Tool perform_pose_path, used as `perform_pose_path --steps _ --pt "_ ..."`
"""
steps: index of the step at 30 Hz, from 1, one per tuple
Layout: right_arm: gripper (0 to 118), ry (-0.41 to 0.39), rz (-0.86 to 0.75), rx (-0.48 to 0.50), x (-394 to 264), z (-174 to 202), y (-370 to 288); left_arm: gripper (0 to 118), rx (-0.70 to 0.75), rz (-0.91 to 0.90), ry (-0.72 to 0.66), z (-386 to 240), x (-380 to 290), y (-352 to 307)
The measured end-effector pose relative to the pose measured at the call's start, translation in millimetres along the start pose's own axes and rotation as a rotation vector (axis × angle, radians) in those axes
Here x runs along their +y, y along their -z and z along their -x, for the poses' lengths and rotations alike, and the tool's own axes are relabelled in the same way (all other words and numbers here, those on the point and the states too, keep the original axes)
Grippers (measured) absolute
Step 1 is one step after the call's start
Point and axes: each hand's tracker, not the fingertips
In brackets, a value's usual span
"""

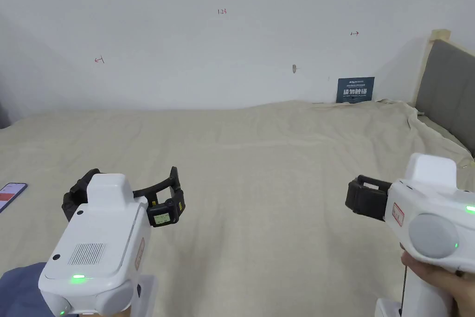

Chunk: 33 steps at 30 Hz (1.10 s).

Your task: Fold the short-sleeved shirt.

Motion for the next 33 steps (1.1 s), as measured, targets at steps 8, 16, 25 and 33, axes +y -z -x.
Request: perform_pose_path --steps 8,16,25,33 --pt "118 0.016 0.123 0.054 -2.6 3.6 7.7 118 -0.004 0.005 0.001 0.6 1.9 2.1" --pt "118 -0.016 0.043 0.048 -4.6 13.4 -2.0 118 -0.007 -0.002 0.001 -0.7 2.9 2.8" --pt "117 -0.009 0.011 0.073 -1.0 11.2 -2.1 118 -0.007 -0.002 0.0 -0.1 1.9 3.3" --pt "117 -0.062 -0.223 0.121 -8.2 7.4 -8.7 118 -0.001 -0.01 -0.001 1.6 2.4 2.3"
